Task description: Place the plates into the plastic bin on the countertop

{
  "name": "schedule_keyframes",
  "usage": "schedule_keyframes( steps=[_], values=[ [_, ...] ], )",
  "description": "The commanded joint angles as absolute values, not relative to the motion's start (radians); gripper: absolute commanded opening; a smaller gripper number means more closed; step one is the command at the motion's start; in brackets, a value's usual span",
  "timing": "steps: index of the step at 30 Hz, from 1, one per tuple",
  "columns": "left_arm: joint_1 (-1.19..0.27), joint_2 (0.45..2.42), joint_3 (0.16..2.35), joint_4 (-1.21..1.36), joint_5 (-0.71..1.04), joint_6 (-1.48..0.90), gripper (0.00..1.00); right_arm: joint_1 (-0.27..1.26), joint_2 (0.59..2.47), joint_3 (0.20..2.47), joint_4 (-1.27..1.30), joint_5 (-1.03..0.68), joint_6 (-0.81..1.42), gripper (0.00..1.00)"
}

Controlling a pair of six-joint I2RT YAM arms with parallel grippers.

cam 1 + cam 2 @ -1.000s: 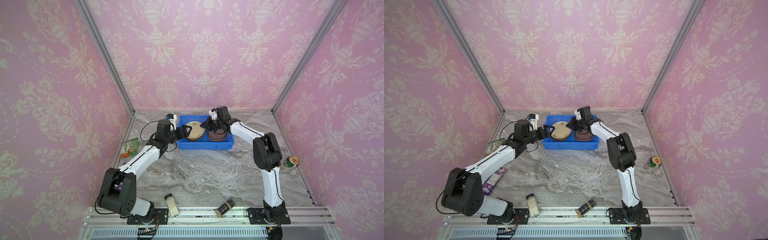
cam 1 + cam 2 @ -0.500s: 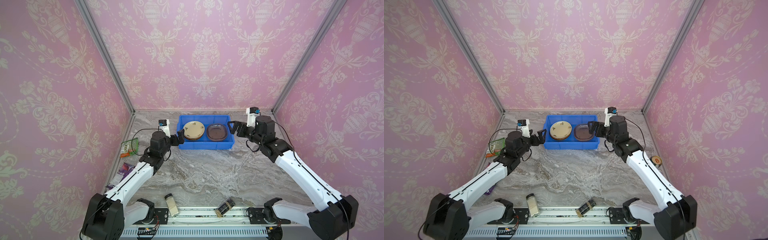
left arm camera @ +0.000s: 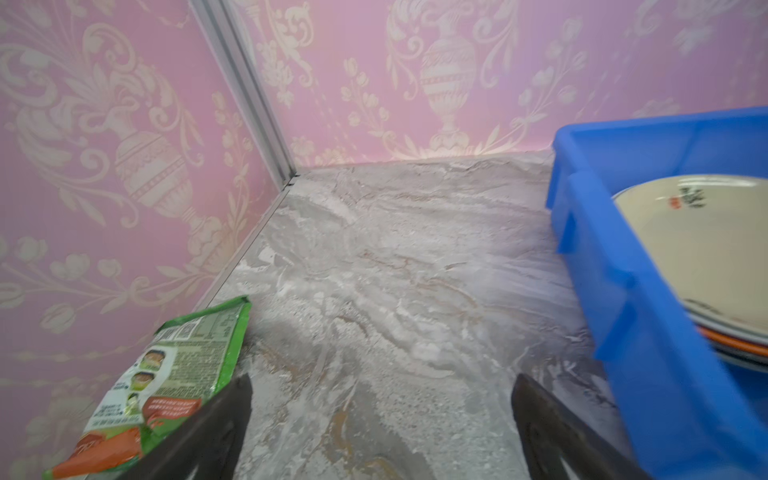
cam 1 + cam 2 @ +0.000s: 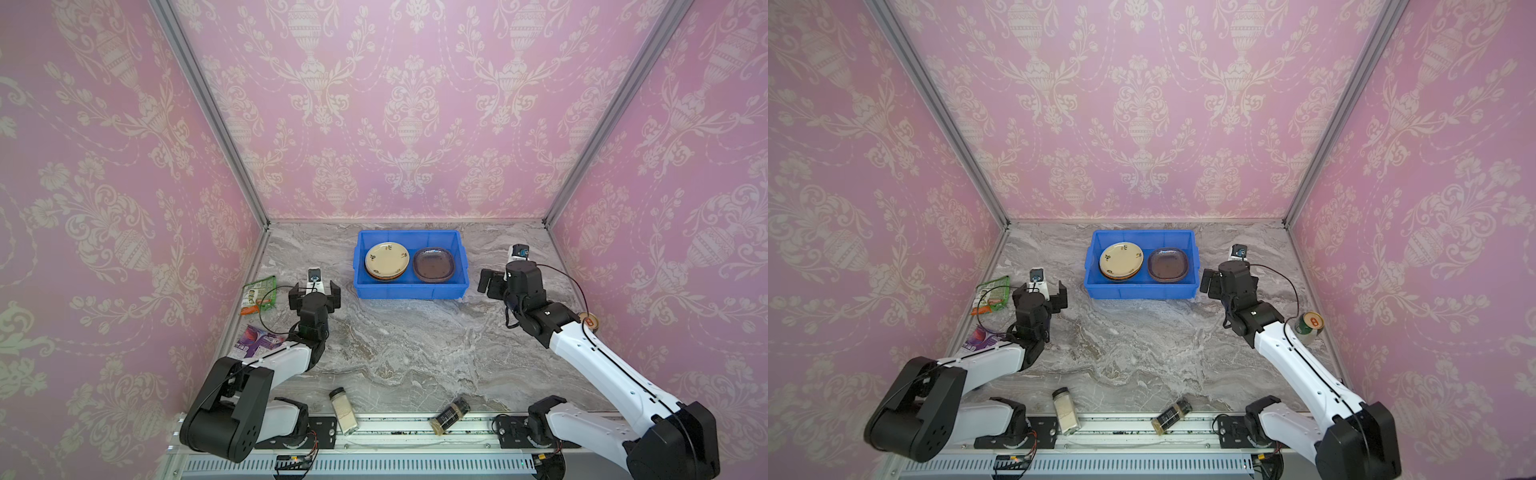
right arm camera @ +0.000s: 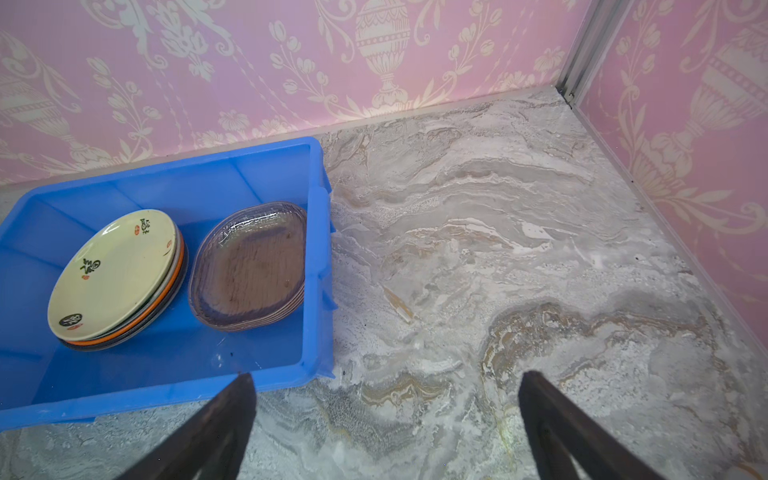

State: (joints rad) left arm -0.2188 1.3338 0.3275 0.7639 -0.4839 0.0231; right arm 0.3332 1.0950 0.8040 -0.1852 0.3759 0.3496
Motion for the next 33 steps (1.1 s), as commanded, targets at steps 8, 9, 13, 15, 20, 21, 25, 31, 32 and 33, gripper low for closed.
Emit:
schedule_keyframes(
  steps=[8,9,13,15,20,21,25,31,32,33],
  values=[
    [0.052,1.683,0.18,1.39,-0.197,-0.1,0.99,0.328,1.141,0.628,0.087,0.497,0.158,1.0],
    [0.056,1.682,0.2,1.368,-0.177,-0.09,0.99,0.326,1.156,0.617,0.105,0.532,0.14,1.0],
    [0.061,1.654,0.252,1.228,-0.163,-0.092,0.99,0.318,1.219,0.55,0.279,0.61,0.04,1.0],
    [0.06,1.65,0.269,1.198,-0.151,-0.088,0.99,0.308,1.266,0.531,0.342,0.62,0.017,1.0],
    [0.059,1.648,0.281,1.169,-0.136,-0.081,0.99,0.247,1.426,0.449,0.667,0.544,-0.012,1.0],
    [0.058,1.649,0.282,1.168,-0.135,-0.081,0.99,0.242,1.434,0.455,0.667,0.529,-0.013,1.0],
    [0.058,1.648,0.286,1.157,-0.135,-0.08,0.99,0.186,1.495,0.319,1.029,0.429,-0.042,1.0],
    [0.057,1.643,0.309,1.107,-0.136,-0.078,0.99,0.074,1.568,0.335,1.038,0.228,0.037,1.0],
    [0.058,1.642,0.314,1.096,-0.138,-0.077,0.99,0.049,1.531,0.355,0.935,0.195,0.064,1.0],
    [0.055,1.641,0.317,1.09,-0.138,-0.076,0.99,0.04,1.513,0.364,0.882,0.178,0.071,1.0]
  ],
)
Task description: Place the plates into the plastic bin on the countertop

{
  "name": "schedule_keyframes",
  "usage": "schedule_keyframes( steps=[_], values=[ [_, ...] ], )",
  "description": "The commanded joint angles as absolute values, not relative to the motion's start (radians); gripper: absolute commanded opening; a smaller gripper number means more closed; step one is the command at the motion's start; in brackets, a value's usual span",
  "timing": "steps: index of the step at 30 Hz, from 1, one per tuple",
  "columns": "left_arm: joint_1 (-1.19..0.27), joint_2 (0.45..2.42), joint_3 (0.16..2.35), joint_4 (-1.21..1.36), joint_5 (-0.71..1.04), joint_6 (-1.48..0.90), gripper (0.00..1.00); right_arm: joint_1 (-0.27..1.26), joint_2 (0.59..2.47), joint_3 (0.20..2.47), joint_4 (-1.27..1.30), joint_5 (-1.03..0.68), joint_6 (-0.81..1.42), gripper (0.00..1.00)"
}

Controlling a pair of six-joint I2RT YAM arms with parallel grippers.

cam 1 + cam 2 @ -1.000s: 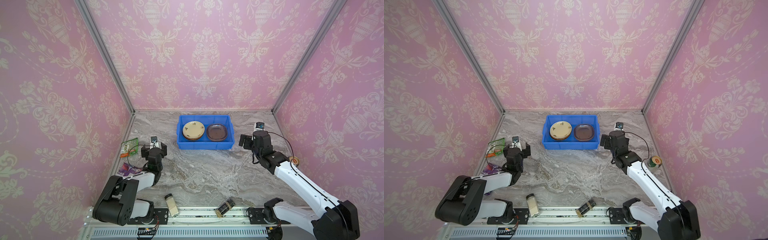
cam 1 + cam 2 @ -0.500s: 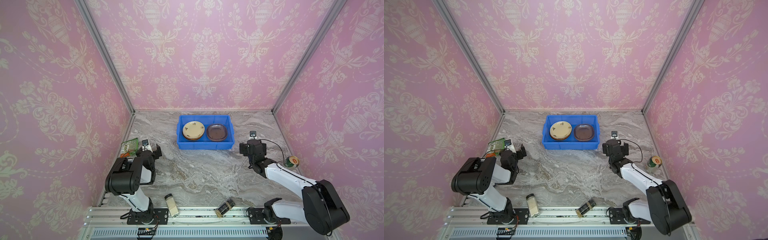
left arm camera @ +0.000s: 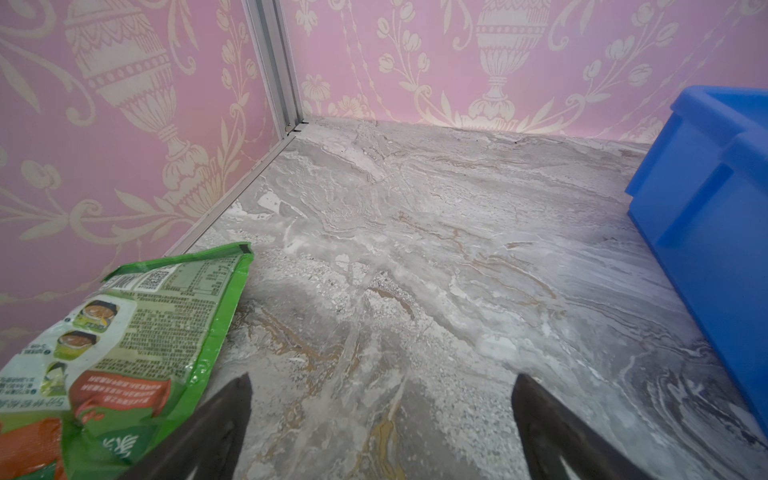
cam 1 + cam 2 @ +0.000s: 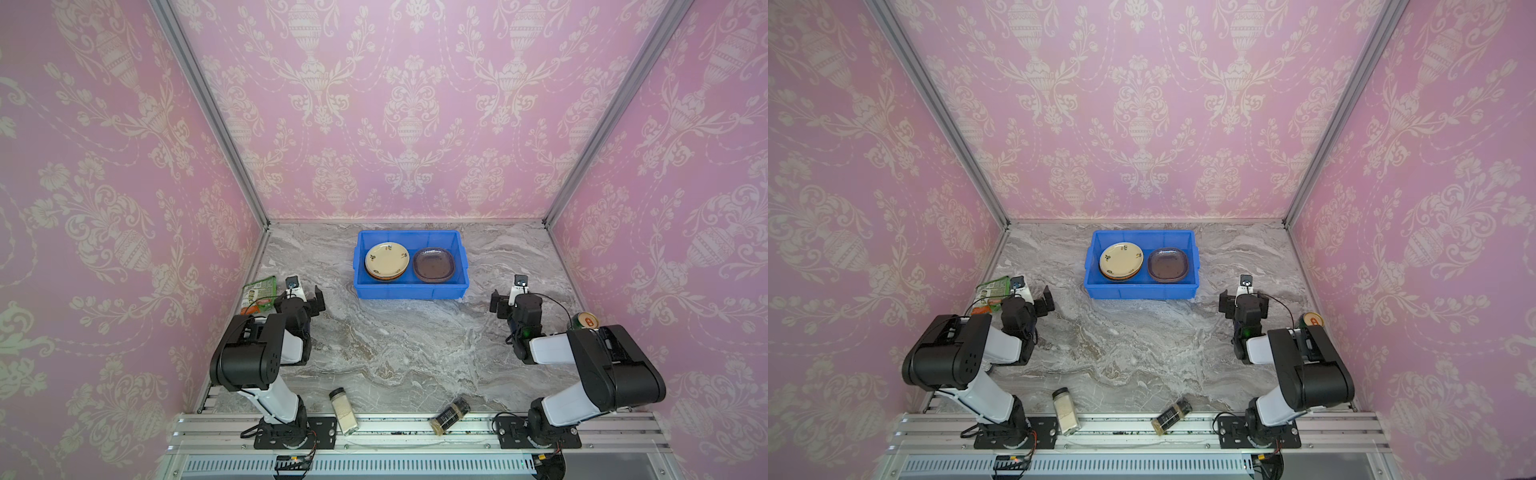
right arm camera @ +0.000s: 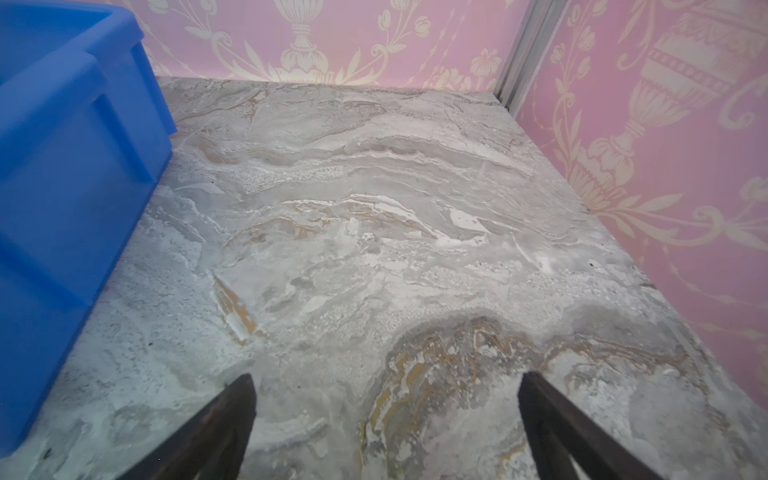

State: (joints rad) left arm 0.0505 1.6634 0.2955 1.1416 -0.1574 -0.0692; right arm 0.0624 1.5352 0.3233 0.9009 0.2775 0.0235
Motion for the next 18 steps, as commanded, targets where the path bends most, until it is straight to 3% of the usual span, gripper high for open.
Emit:
schedule_keyframes(
  steps=[1,3,18],
  values=[
    [0.056,1.641,0.319,1.09,-0.137,-0.075,0.99,0.04,1.521,0.358,0.911,0.18,0.069,1.0],
    [0.056,1.642,0.319,1.088,-0.139,-0.075,0.99,0.051,1.546,0.339,0.995,0.199,0.057,1.0],
    [0.046,1.64,0.33,1.066,-0.149,-0.066,0.99,0.04,1.542,0.353,0.964,0.125,0.046,1.0]
  ],
)
